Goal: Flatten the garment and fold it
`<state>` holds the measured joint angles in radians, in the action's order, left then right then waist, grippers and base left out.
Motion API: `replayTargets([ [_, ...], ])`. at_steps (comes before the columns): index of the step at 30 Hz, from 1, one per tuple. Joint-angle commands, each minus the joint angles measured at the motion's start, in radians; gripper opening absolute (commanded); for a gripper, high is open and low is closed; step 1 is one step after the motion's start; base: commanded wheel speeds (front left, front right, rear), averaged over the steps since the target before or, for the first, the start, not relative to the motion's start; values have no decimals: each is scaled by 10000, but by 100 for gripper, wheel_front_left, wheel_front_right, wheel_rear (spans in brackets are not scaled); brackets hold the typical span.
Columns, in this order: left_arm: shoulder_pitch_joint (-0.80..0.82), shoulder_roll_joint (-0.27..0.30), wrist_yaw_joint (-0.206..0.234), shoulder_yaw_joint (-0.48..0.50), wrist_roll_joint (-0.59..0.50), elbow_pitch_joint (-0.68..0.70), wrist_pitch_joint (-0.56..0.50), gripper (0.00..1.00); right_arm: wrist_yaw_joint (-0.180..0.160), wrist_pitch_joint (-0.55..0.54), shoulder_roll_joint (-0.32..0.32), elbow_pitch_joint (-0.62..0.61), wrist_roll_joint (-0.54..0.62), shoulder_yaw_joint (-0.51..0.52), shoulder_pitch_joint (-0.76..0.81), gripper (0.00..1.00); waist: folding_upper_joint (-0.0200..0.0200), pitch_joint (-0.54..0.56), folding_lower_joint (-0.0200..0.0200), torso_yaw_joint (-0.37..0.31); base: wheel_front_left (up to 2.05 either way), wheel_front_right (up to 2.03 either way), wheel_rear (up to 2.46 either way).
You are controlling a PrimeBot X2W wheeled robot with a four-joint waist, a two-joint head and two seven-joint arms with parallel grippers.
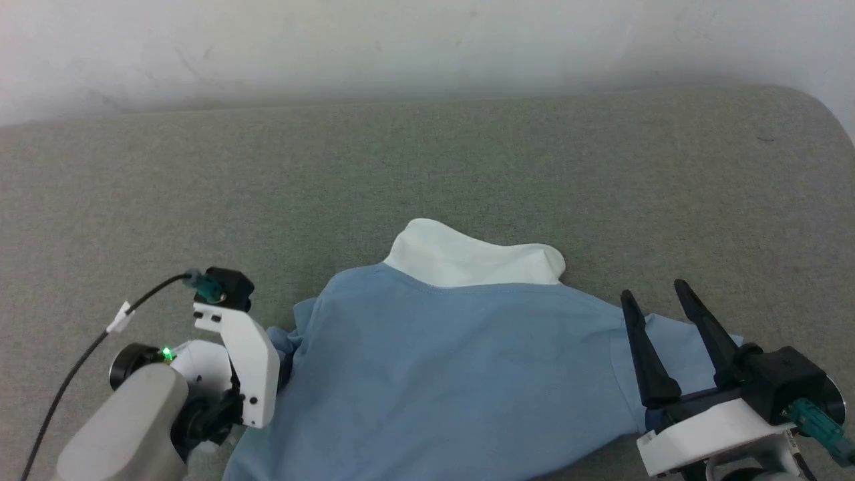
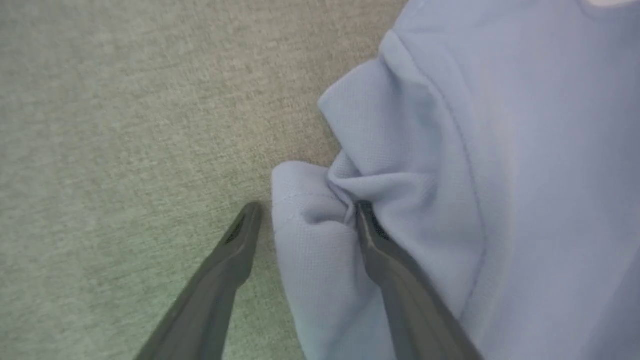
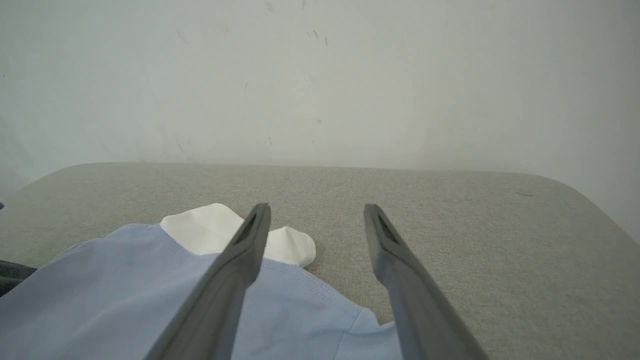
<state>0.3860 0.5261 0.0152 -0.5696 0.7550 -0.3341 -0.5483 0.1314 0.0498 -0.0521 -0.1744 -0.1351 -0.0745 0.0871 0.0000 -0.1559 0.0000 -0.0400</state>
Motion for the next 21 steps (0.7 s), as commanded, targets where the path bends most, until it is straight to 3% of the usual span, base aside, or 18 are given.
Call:
replayTargets([
  [1, -20, -165, -335, -424, 38, -392, -473, 100, -7, 74, 18, 68, -82, 6, -155, 100, 0, -127, 0, -138, 0, 0, 0],
  [3, 76, -243, -495, -564, 22, -578, -563, 0, -7, 92, 18, 83, -119, 12, -186, 100, 0, -105, 0, -130, 0, 0, 0],
  [5, 254, -291, -556, -601, -116, -648, -350, 0, -7, 107, 18, 88, -156, 58, -193, 100, 0, -35, 0, -73, 0, 0, 0],
  [9, 758, -328, -210, -350, -770, -423, 1022, 0, -7, 89, 18, 141, -186, 174, -108, 100, 0, 239, 0, 100, 0, 0, 0],
  [14, 1293, -404, 183, -404, -1812, 1003, 2435, 0, -7, 30, 18, 128, -215, 388, 37, 100, 0, 602, 0, 340, 0, 0, 0],
  [21, 821, -907, -151, -1821, -2590, 3125, 2530, 0, -7, -66, 18, 17, -262, 635, 222, 100, 0, 832, 0, 536, 0, 0, 0],
])
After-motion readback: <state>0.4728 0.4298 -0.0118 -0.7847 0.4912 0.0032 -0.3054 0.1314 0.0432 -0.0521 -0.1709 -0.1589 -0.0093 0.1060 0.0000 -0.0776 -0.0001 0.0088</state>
